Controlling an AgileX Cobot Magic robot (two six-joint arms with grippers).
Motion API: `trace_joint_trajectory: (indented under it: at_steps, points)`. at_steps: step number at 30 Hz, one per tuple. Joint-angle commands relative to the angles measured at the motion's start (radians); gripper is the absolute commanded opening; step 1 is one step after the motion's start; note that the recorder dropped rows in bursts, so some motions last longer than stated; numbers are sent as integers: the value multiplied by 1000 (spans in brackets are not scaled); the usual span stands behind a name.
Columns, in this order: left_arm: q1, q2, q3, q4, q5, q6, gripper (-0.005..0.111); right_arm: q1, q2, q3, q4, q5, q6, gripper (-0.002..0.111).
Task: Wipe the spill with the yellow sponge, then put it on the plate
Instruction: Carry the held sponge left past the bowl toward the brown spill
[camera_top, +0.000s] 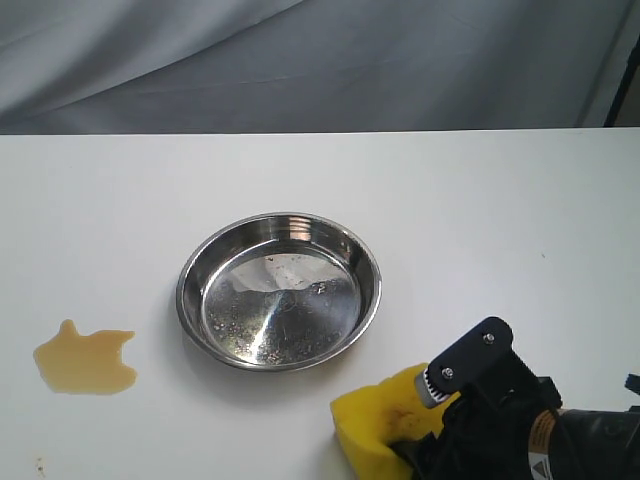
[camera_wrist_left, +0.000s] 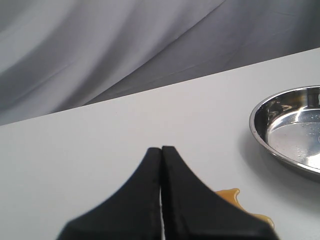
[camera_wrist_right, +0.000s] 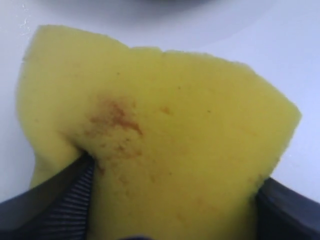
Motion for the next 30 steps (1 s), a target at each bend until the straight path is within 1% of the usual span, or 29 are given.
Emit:
trace_joint_trajectory:
  at_steps: [1,2,3,12,14,18,21,24,30]
  points:
    - [1,-5,-3,1,-7,-5,0,-8,7,2,-27,-26,-13,3]
    - [1,-5,-3,1,-7,-5,0,-8,7,2,-31,-41,-14,0]
    - [1,-5,-3,1,-7,-5,0,-8,7,2,-34,-58,-14,0]
    - [1,-5,-3,1,-7,-5,0,-8,7,2,-34,-224,-17,0]
    - [1,-5,-3,1,-7,-5,0,-8,7,2,-52,-241,-17,0]
    - [1,-5,-3,1,-7,-5,0,-8,7,-1,-167,-253,-17,0]
    - [1,-5,-3,1,-7,-5,0,-8,7,-15,-187,-232,-12,0]
    - [1,-5,-3,1,-7,-5,0,-8,7,-48,-187,-182,-6,0]
    - [1,-5,-3,1,-7,-5,0,-8,7,-155,-187,201,6,0]
